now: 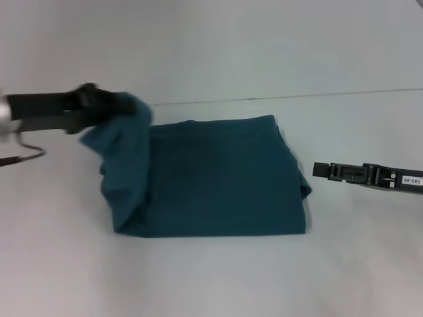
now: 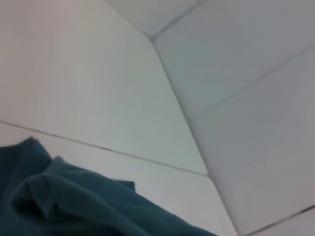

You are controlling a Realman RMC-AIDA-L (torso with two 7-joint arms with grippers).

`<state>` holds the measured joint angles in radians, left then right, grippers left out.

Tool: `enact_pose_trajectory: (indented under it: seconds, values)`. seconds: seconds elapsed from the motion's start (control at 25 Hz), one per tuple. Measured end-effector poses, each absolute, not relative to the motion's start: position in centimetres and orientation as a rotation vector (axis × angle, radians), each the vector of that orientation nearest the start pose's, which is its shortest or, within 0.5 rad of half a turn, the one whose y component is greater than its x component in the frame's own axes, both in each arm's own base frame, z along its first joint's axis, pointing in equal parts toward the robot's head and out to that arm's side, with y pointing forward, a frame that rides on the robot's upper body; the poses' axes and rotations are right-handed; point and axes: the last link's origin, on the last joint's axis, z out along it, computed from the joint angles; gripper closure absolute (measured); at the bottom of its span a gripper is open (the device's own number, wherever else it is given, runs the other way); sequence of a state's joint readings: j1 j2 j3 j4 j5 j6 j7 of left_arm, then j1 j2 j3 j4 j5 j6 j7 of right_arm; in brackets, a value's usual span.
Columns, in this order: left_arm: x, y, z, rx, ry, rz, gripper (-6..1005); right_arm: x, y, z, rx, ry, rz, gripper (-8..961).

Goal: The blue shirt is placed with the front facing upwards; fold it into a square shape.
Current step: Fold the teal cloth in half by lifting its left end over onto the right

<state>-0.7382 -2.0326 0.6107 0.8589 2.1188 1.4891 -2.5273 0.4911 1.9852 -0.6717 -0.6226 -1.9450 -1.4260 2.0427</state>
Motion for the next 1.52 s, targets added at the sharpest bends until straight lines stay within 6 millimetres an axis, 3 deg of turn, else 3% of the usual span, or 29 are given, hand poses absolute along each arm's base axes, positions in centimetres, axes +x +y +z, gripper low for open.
enact_pose_trajectory:
  seconds: [0.32, 0.48, 0.84, 1.04, 1.52]
  values:
    - [-16.7, 42.4, 0.9, -2.347, -1.642, -0.642, 897, 30.2, 34.4, 3.8, -2.268, 1.538, 0.792, 187]
    - [-15.7, 43.1, -1.6, -2.355, -1.598, -0.450, 898, 30.2, 34.4, 3.7, -2.268, 1.539, 0.791, 187]
    - [-11.7, 44.7, -2.6, -2.406, -1.421, -0.170, 897, 30.3, 34.4, 3.7, -2.264, 1.539, 0.789, 187]
    - [-9.6, 45.0, -3.2, -2.452, -1.316, -0.123, 897, 30.3, 34.4, 3.7, -2.262, 1.539, 0.789, 186]
    - [-8.6, 44.5, -6.0, -2.483, -1.180, -0.023, 898, 30.3, 34.5, 3.5, -2.255, 1.547, 0.787, 186]
